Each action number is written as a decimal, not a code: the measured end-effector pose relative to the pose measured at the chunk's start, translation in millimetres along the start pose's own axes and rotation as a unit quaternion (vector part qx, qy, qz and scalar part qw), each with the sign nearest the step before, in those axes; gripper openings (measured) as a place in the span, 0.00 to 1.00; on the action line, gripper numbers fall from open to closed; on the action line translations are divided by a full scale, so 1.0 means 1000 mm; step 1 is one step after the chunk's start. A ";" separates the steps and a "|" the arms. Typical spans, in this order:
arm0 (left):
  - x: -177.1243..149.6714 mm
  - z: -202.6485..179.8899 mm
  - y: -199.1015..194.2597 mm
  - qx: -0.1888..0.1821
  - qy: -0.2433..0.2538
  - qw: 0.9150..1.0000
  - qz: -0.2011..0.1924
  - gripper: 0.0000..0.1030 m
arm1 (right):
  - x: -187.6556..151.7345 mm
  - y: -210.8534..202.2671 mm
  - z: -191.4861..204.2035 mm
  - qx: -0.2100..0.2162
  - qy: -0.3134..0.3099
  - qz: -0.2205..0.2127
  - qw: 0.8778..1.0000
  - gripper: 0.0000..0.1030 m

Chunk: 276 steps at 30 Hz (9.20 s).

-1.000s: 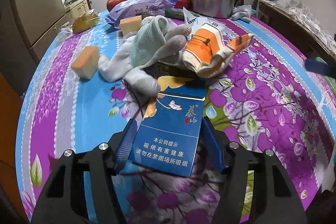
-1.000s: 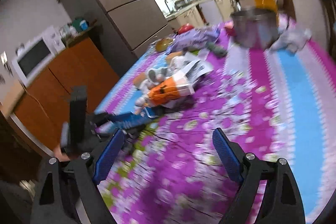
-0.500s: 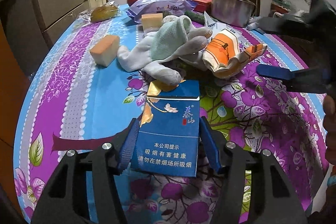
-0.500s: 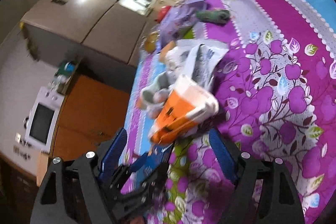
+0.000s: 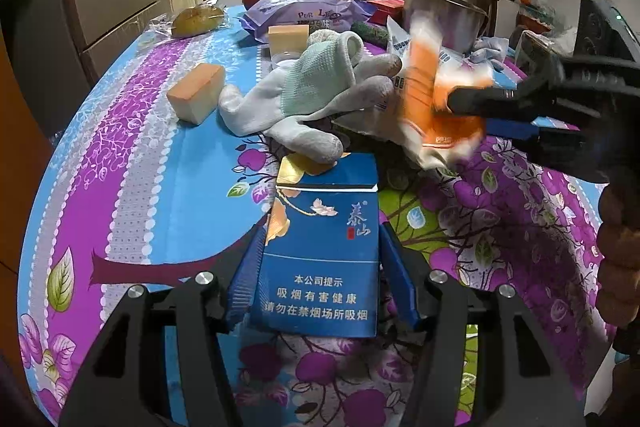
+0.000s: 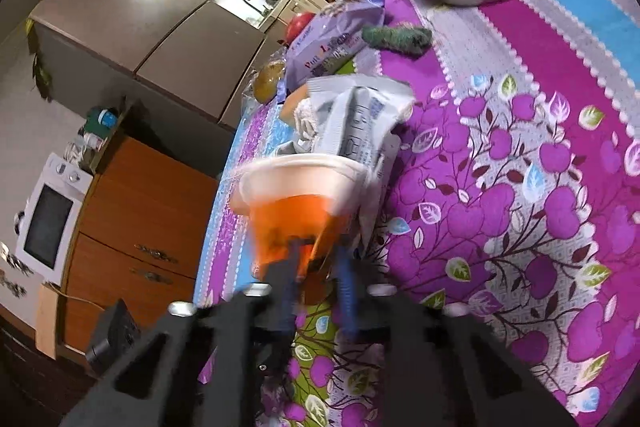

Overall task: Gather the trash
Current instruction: 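Carry the cigarette pack and paper cup with both grippers over the green basin, then open both grippers to drop the pack and cup into the basin, then grasp the white glove with the left gripper while the right grasps the white printed packet, then carry the glove and packet with both grippers over the green basin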

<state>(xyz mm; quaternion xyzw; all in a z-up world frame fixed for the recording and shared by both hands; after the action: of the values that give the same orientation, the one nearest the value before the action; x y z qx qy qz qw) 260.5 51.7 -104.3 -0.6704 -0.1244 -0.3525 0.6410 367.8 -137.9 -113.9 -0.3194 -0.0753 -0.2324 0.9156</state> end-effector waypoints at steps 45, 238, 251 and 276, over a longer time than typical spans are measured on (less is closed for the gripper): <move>0.025 -0.075 -0.135 0.102 -0.027 0.981 -0.161 0.53 | -0.094 -0.186 0.054 -0.186 -0.292 -0.256 0.902 0.08; 0.012 0.039 0.010 0.039 -0.091 0.995 0.003 0.02 | 0.014 -0.033 -0.012 -0.013 -0.110 -0.005 0.994 0.52; 0.014 0.042 0.016 0.015 -0.097 0.995 -0.003 0.02 | 0.064 0.033 -0.027 0.022 -0.032 -0.004 0.999 0.36; 0.050 -0.023 -0.102 -0.008 -0.050 0.985 -0.163 0.02 | -0.041 -0.147 0.053 -0.126 -0.304 -0.240 0.913 0.05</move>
<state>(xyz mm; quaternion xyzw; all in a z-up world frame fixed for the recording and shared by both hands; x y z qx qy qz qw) 226.0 31.0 4.6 -0.6634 -0.2609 -0.4189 0.5625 262.5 -191.2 -3.1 -0.4600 -0.3947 -0.3441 0.7171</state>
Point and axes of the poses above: each gripper's, at about its wrist camera, not at the fingertips, and y roughly the way its jaws point, z to its left, x to its top, the point moved 3 cm from there along y, roughly the way its jaws point, and after that the axes turned 9 degrees about y, right-handed, at the moved point
